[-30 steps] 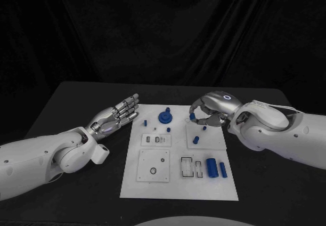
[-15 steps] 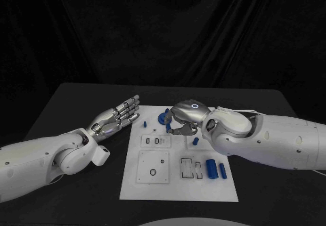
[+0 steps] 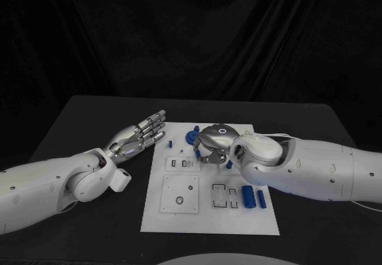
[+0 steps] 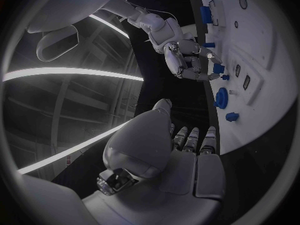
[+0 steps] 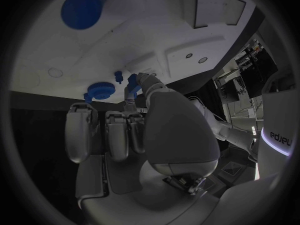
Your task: Assemble the parts on the task board
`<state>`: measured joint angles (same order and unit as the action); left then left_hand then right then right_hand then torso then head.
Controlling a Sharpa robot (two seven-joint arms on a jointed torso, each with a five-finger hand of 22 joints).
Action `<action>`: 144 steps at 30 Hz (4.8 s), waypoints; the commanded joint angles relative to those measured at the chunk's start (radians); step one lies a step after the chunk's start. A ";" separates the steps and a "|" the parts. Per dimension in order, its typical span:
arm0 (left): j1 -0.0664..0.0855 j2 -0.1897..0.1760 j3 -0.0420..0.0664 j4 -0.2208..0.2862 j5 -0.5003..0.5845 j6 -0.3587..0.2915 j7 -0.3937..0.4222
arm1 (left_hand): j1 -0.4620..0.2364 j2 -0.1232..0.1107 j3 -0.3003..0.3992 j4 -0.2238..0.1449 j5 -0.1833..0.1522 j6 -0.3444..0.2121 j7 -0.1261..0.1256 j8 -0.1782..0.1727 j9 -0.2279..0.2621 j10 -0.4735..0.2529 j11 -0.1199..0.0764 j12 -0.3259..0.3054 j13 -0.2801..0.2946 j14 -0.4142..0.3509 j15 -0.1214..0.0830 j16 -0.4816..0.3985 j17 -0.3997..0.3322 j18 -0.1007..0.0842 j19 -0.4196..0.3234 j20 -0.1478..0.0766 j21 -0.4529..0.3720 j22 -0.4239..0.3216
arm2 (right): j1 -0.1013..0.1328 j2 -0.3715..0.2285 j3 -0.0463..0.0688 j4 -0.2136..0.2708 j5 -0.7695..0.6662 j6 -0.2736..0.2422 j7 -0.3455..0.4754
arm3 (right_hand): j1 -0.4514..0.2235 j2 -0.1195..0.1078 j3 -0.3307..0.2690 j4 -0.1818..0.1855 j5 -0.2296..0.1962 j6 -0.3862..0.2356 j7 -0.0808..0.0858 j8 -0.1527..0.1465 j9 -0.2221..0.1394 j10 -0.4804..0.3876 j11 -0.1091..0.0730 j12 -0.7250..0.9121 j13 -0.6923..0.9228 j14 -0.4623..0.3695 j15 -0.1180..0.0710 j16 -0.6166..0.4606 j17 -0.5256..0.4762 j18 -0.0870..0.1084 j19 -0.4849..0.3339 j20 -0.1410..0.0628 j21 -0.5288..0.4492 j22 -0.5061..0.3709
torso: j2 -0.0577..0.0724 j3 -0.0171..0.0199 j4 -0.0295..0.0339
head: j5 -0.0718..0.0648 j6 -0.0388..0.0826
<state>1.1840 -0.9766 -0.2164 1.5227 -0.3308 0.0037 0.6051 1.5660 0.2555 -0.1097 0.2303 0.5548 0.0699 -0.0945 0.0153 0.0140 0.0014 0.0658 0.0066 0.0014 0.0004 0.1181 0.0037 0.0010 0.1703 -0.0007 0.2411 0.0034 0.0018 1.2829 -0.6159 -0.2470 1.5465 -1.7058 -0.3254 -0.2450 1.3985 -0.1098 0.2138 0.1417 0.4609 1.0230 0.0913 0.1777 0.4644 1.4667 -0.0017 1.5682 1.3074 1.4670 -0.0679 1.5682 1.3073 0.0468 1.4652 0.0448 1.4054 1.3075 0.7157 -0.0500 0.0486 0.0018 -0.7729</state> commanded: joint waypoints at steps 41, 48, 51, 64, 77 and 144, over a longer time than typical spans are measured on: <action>-0.002 0.013 0.001 -0.011 0.001 0.017 0.009 | -0.008 0.001 0.009 -0.003 0.005 0.004 0.004 0.000 0.001 -0.001 0.007 -0.007 -0.001 0.000 0.009 -0.004 -0.001 0.009 0.003 0.007 -0.001 0.000 | -0.025 0.016 0.001 0.000 -0.018 0.065 -0.026 | -0.044 0.001 0.001 -0.014 -0.044 -0.012 -0.004 -0.030 0.008 0.104 0.012 0.003 0.263 0.103 0.012 -0.001 0.258 -0.001 0.015 0.008 -0.021 0.201 | 0.000 -0.0007 -0.0021 | 0.007 -0.004; -0.002 0.013 0.001 -0.011 0.001 0.016 0.009 | -0.008 0.002 0.009 -0.004 0.006 0.004 0.005 0.000 0.001 -0.001 0.007 -0.007 -0.001 0.000 0.009 -0.004 -0.001 0.009 0.003 0.007 -0.001 0.000 | -0.027 0.018 0.001 -0.004 -0.018 0.073 -0.022 | -0.086 -0.005 -0.019 -0.011 -0.204 -0.060 0.017 -0.079 -0.022 0.104 0.031 0.003 0.263 0.102 0.029 -0.002 0.255 0.001 0.012 0.022 -0.033 0.198 | 0.000 -0.0001 -0.0015 | 0.006 -0.004; -0.002 0.013 0.001 -0.011 0.001 0.016 0.008 | -0.008 0.002 0.009 -0.004 0.006 0.004 0.005 0.000 0.001 -0.001 0.007 -0.007 -0.001 0.000 0.009 -0.004 -0.001 0.009 0.003 0.007 -0.001 0.000 | -0.027 0.018 0.001 -0.005 -0.018 0.073 -0.018 | -0.097 -0.011 -0.033 -0.007 -0.264 -0.094 0.027 -0.105 -0.042 0.104 0.039 0.003 0.263 0.102 0.036 -0.002 0.255 0.002 0.011 0.028 -0.038 0.197 | 0.000 0.0004 -0.0008 | 0.004 -0.005; -0.003 0.012 0.001 -0.012 0.001 0.015 0.008 | -0.007 0.001 0.011 -0.006 0.007 0.004 0.005 0.001 0.001 -0.001 0.008 -0.007 -0.001 0.000 0.008 -0.004 -0.001 0.009 0.003 0.007 -0.001 0.000 | -0.027 0.006 0.001 0.003 -0.018 0.025 0.006 | -0.097 -0.020 -0.063 0.003 -0.336 -0.188 0.042 -0.116 -0.099 0.104 0.043 0.003 0.263 0.102 0.041 -0.001 0.256 0.003 0.012 0.037 -0.042 0.197 | -0.001 -0.0002 -0.0002 | 0.003 -0.005; -0.003 0.000 0.001 -0.001 0.001 -0.047 0.015 | -0.006 -0.003 0.013 -0.012 0.012 0.010 0.008 0.002 0.002 -0.001 0.008 -0.007 -0.001 0.000 0.008 -0.004 -0.001 0.010 0.004 0.009 -0.001 0.001 | 0.002 -0.075 0.003 0.086 0.005 -0.200 0.112 | -0.086 -0.031 -0.075 0.029 -0.352 -0.236 0.031 -0.109 -0.132 0.104 0.027 0.003 0.263 0.103 0.028 0.002 0.261 0.000 0.019 0.026 -0.031 0.201 | -0.003 0.0011 -0.0010 | 0.016 0.000; 0.283 0.281 0.002 -0.052 -0.438 0.225 -1.280 | -0.433 -0.073 -0.100 0.032 -0.456 0.692 0.181 0.632 0.646 1.569 -0.047 1.564 1.569 1.570 -0.145 1.567 1.570 -0.091 1.320 -0.156 1.409 1.223 | 0.029 -0.391 -0.001 0.091 0.159 -0.538 0.410 | -0.015 0.022 -0.051 0.136 -0.235 -0.157 0.009 -0.070 -0.153 0.104 0.007 0.003 0.263 0.104 0.012 0.003 0.263 -0.006 0.026 0.010 -0.010 0.209 | -0.110 0.1034 -0.0878 | 0.075 -0.040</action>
<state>1.4703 -0.7010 -0.2156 1.4751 -0.7112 0.2169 -0.6525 1.1325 0.1862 -0.2155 0.2617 0.0966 0.7680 0.0893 0.6467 0.6526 1.4651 0.0251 1.5675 1.3080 1.4653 -0.0216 1.5681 1.3081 0.0910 1.3099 0.0857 1.4046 1.2105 1.3140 -1.0082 -0.2489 1.6369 -1.5462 -0.8337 0.1571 1.3830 -0.0956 0.1642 0.2717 0.2231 0.8593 0.1018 0.1008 0.3124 1.4650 0.0142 1.5682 1.3079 1.4651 -0.0484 1.5682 1.3076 0.0468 1.4644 0.0620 1.3989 1.3080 0.6051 0.0503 -0.0365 0.0777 -0.8110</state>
